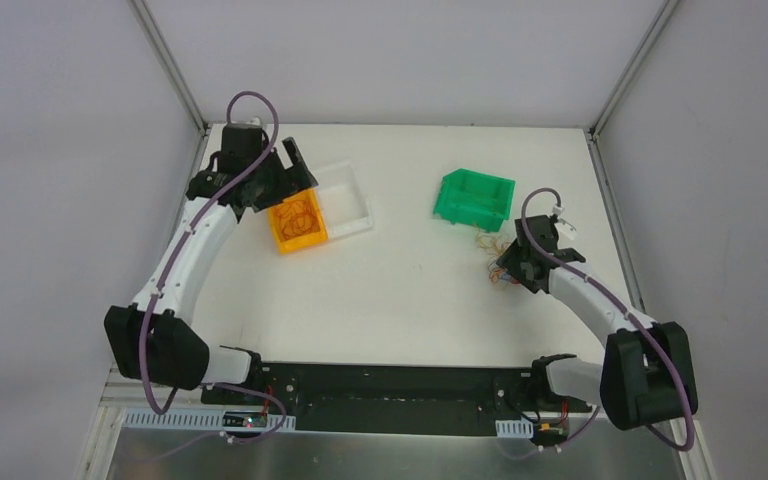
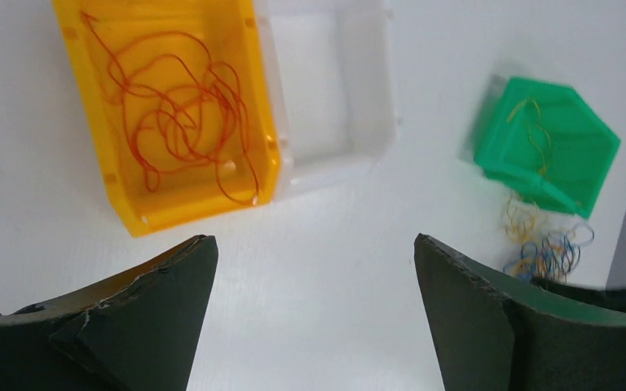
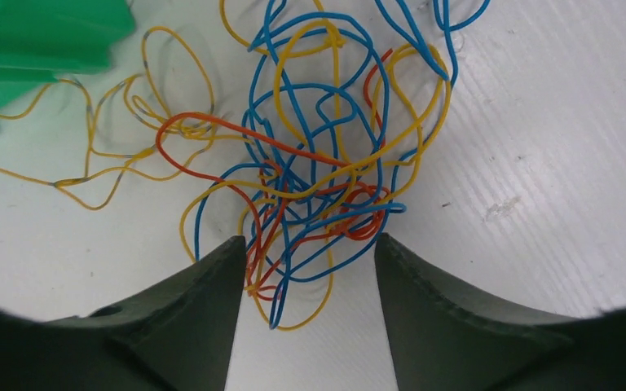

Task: Untangle the cables
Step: Place the cable in the bin, then untie the cable.

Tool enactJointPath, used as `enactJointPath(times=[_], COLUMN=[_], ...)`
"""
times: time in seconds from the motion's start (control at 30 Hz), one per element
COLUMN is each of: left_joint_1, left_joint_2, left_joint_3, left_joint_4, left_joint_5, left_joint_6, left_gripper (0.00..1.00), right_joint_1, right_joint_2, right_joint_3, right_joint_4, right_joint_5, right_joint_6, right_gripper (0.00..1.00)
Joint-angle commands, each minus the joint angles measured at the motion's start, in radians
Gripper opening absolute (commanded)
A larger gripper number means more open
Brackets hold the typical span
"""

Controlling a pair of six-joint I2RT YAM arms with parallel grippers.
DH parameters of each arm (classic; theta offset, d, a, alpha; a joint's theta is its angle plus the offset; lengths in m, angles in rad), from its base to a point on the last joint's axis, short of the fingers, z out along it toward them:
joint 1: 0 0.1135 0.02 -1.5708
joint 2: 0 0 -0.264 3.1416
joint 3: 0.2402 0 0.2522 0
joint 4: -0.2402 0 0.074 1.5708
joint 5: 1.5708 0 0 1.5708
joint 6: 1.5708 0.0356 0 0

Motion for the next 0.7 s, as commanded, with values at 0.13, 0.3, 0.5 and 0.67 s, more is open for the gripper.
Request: enactJointPath(times=[0.13,0.3,0.5,0.67], left_joint_1=[-0.149,-0.174,-0.196,-0.208], left_joint_2=[-0.244,-0.315,-0.316,-0.225], left_joint_3=[-0.319,-0.522,-0.663,-0.694], left_joint_4=[0.173,0.373,0.622,0.757], left_joint_5=[0.139,0.252,0.357,0.42], left_joint_6=[0.051,0.028,0.004,-0.036], left_gripper=[0.92,0.9,0.9,0.93], right_joint_1=[-0.001,0.14,0.408,0.43], right_joint_2=[0.114,0.129,0.091,0.019], right_joint_3=[0.014,0.075,0.134,0.133], right_joint_4=[0.101,0.035,0.053,-0.026], right_joint_5=[-0.032,-0.085,-0.345,-0.317], right_joint_6=[0.036,0.064,0.106,0.081], right_gripper=[0.05,0.0,0.0,0.49])
